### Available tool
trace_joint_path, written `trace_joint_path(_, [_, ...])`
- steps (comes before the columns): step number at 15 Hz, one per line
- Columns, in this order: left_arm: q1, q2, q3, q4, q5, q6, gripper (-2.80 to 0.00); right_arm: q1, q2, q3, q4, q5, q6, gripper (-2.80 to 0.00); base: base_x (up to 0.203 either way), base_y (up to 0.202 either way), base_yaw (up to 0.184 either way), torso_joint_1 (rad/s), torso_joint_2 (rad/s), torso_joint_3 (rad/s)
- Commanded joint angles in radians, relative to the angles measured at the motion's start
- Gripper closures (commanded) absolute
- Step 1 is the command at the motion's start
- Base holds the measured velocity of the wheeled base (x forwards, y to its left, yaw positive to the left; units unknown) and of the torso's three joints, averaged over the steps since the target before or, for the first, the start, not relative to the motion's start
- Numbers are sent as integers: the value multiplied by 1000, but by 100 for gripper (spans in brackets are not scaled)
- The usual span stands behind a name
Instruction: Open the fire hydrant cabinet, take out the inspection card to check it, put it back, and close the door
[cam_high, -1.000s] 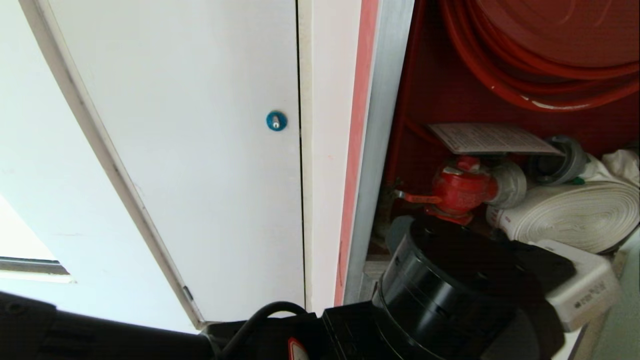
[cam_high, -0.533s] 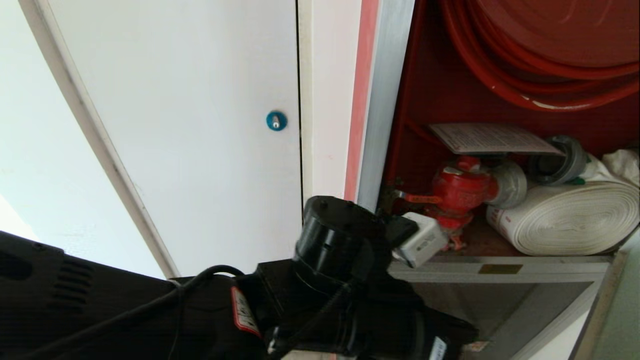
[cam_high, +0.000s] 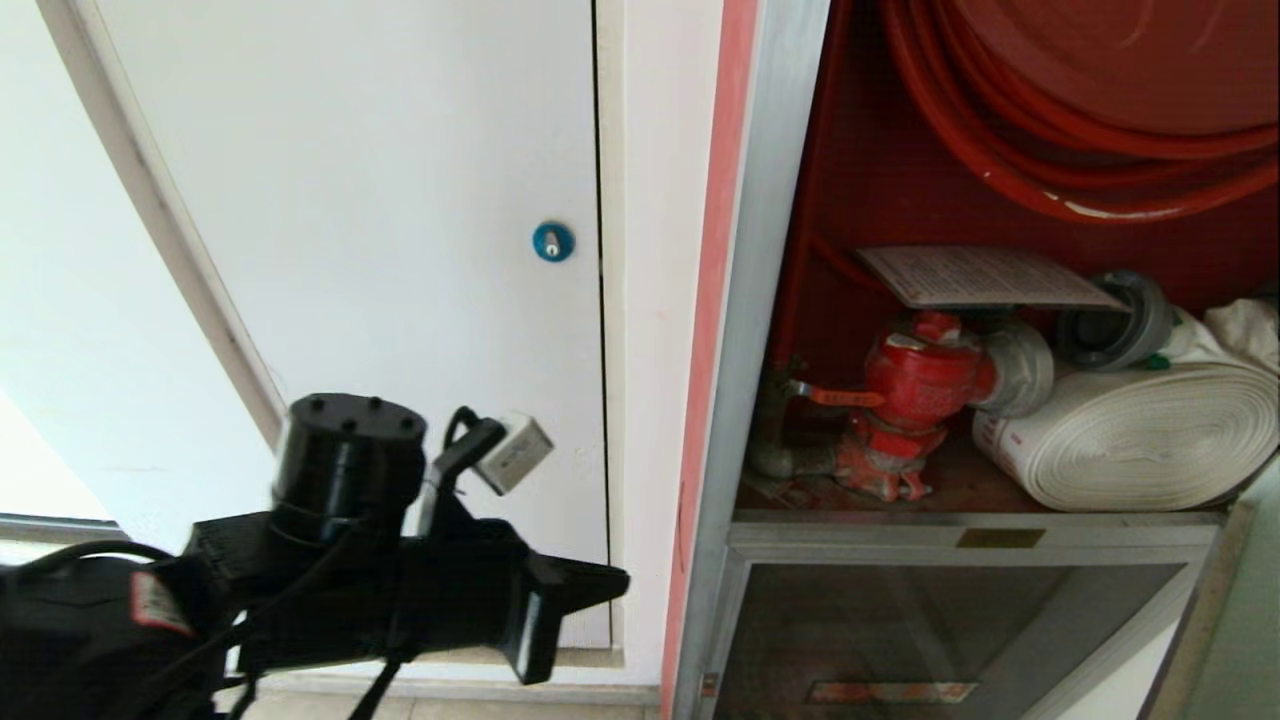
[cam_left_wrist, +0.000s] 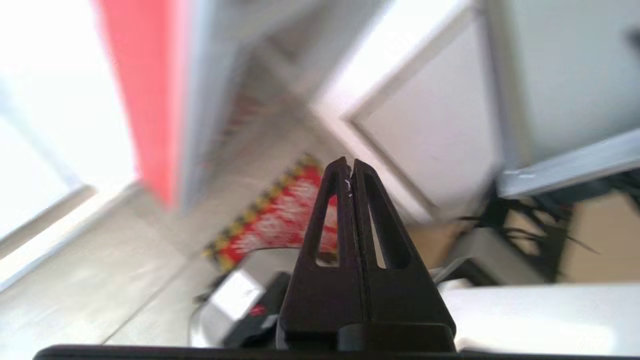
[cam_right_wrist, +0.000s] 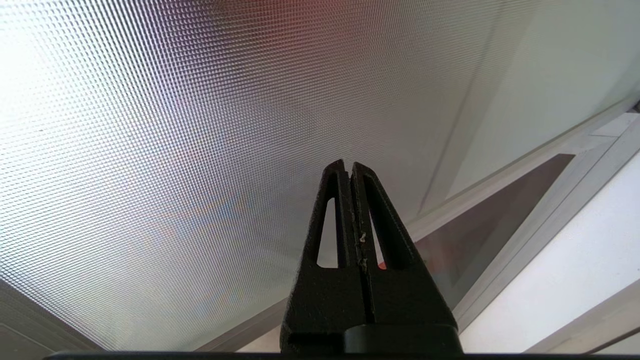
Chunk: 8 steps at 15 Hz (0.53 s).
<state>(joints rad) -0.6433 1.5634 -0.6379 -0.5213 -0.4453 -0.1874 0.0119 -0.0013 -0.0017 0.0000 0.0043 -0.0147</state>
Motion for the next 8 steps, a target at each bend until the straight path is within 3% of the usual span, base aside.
trace_joint_path(1, [113, -163, 99, -2, 3, 23, 0, 0, 1, 0, 0, 0, 1, 0, 0, 0, 0, 0, 0, 0])
trace_joint_path(5, [377, -450, 228, 1, 58, 100, 0, 0, 1, 0, 0, 0, -1, 0, 0, 0, 0, 0, 0, 0])
trace_joint_path(8, [559, -626, 286, 6, 228, 132, 0, 0, 1, 0, 0, 0, 9, 0, 0, 0, 0, 0, 0, 0])
